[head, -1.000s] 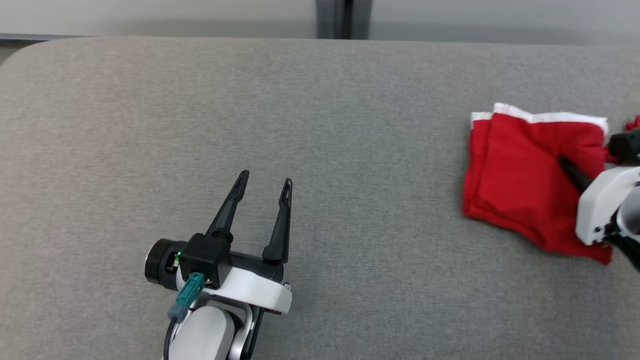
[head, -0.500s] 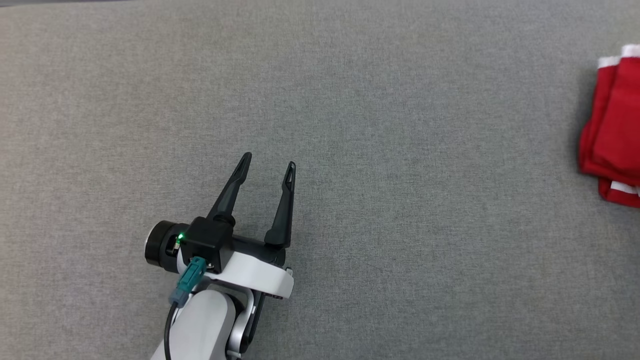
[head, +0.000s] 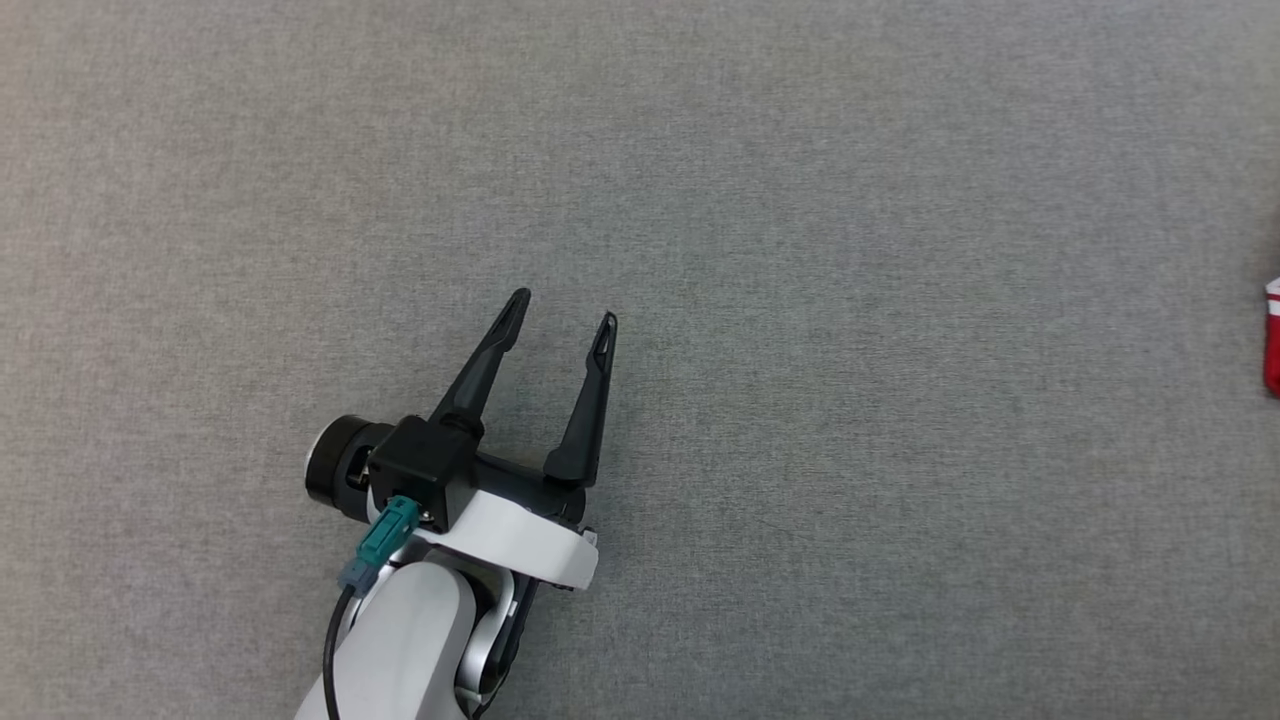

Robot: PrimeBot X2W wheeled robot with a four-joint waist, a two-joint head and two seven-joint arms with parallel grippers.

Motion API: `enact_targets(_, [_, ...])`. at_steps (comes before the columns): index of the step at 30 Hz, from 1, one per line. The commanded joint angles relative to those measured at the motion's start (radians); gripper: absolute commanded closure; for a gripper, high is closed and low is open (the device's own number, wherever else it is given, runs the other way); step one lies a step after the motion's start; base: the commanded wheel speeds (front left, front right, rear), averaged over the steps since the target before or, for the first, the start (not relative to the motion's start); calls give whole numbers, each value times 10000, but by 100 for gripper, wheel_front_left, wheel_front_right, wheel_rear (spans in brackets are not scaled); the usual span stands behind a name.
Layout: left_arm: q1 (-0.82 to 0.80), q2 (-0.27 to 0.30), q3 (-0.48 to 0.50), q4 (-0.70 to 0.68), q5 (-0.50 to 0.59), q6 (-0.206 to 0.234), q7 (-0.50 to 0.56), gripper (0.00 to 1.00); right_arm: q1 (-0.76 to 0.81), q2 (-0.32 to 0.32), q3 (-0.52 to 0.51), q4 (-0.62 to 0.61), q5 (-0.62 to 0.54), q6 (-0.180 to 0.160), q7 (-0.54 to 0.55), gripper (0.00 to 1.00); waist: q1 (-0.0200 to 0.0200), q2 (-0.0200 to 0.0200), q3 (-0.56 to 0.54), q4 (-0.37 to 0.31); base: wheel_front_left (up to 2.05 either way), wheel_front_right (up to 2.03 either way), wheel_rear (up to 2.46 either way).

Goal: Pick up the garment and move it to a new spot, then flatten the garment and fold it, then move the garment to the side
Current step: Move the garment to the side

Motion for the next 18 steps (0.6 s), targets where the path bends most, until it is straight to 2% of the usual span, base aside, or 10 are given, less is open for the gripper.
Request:
enact_targets(1, [-132,42,22,46,71,-46,-33,0,141,166,-120,203,-41,-1,-97,100,0,0,61,75,0,0,0])
enact_targets(5, [-162,42,23,65,37,-75,-33,0,161,459,-251,733,-294,-1,-112,100,0,0,115,178,0,0,0])
enact_targets(6, [-170,42,18,69,23,-81,-33,0,113,477,-282,860,-400,-1,-161,73,0,0,121,201,0,0,0])
enact_targets(7, [-179,42,11,81,10,-90,-33,0,50,503,-330,980,-476,-1,-217,22,0,0,117,225,0,0,0])
enact_targets(8, [-187,40,7,89,-8,-90,-33,0,-16,575,-435,1138,-479,-1,-262,0,0,0,106,246,0,0,0])
enact_targets(11, [-188,40,35,116,-72,-61,-33,0,-167,816,-712,1534,-450,-1,-240,0,0,0,7,286,0,0,0])
enact_targets(18, [163,40,74,192,-182,-2,-33,0,-722,755,-853,1887,-946,-1,-297,0,0,0,-551,220,0,0,0])
